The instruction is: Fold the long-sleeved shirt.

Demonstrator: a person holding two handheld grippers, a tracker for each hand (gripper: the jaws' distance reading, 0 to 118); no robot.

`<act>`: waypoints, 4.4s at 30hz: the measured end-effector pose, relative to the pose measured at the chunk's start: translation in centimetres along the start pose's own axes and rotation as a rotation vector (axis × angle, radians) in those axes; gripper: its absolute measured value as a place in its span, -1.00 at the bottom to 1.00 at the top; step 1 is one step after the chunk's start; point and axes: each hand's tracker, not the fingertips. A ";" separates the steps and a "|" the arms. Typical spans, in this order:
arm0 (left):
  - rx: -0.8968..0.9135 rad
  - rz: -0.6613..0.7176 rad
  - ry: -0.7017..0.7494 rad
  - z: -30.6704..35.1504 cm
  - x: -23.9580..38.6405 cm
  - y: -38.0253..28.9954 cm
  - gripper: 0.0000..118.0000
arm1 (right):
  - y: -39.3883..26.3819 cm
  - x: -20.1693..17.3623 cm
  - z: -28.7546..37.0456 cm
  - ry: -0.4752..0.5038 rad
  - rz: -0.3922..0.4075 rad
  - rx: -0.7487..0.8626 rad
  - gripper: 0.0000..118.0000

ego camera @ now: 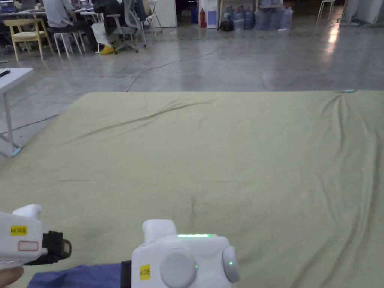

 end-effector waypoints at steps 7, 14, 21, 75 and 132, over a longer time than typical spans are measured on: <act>0.485 -0.181 -0.083 10.2 16.9 3.2 -1.00 | 3.8 9.8 16.3 -0.148 -0.066 0.310 -1.00; 0.774 -0.355 -0.129 15.8 31.5 0.7 -1.00 | 4.6 11.3 32.1 -0.483 0.117 0.731 -1.00; 0.863 -0.361 -0.164 17.6 38.6 -2.3 -1.00 | 3.3 11.3 37.6 -0.578 0.185 0.840 -1.00; 0.905 -0.425 -0.068 19.3 39.9 -4.4 0.99 | 2.2 12.0 38.3 -0.621 0.148 0.891 1.00; 0.892 -0.398 -0.088 19.8 38.7 -4.2 0.99 | 2.6 10.6 37.2 -0.592 0.179 0.863 1.00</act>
